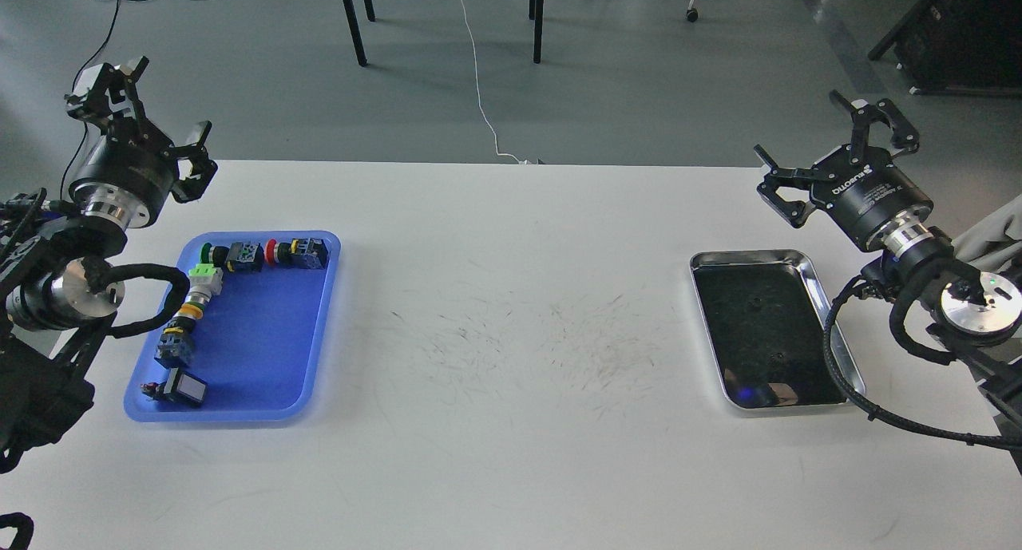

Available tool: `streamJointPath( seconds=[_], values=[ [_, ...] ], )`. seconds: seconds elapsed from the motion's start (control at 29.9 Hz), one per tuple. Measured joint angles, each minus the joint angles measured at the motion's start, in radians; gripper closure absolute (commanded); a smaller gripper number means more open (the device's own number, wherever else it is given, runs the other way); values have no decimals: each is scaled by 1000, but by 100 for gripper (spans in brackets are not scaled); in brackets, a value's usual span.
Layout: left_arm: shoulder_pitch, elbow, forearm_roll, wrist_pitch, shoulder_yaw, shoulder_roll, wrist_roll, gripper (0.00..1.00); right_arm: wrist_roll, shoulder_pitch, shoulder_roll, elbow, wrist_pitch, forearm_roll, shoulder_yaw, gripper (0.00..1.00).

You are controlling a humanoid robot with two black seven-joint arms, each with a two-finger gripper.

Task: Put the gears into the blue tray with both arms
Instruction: 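Raise the right gripper and move it above the metal tray, then lower the right gripper into the metal tray and grasp the small black gear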

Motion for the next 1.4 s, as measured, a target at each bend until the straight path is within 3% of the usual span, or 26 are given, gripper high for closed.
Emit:
streamJointPath(
  seconds=[0.17, 0.33, 0.47, 0.57, 0.74, 0.84, 1.0, 1.4],
  values=[
    [5, -3, 0, -4, 0, 13, -9, 2, -4, 93, -136, 94, 0, -167, -70, 1],
    [5, -2, 0, -2, 0, 14, -14, 2, -7, 280, -264, 226, 0, -331, -304, 1],
    [5, 0, 0, -1, 0, 14, -17, 2, -13, 490, -293, 260, 0, -444, -534, 1],
    [5, 0, 0, 1, 0, 14, -18, 2, -54, 613, -289, 265, 0, -542, -657, 1],
    [6, 0, -1, 4, 0, 11, -19, 2, -160, 744, -227, 280, 0, -747, -812, 1],
    [7, 0, -1, 6, 0, 10, -19, 2, -189, 791, -171, 276, 0, -907, -904, 1],
    [8, 5, -2, 7, 0, 10, -19, 2, -196, 811, -64, 231, 0, -1127, -1033, 1],
    [9, 9, -2, 6, -3, 14, -20, 2, -198, 733, 167, 45, -24, -1322, -1186, 1]
  ],
)
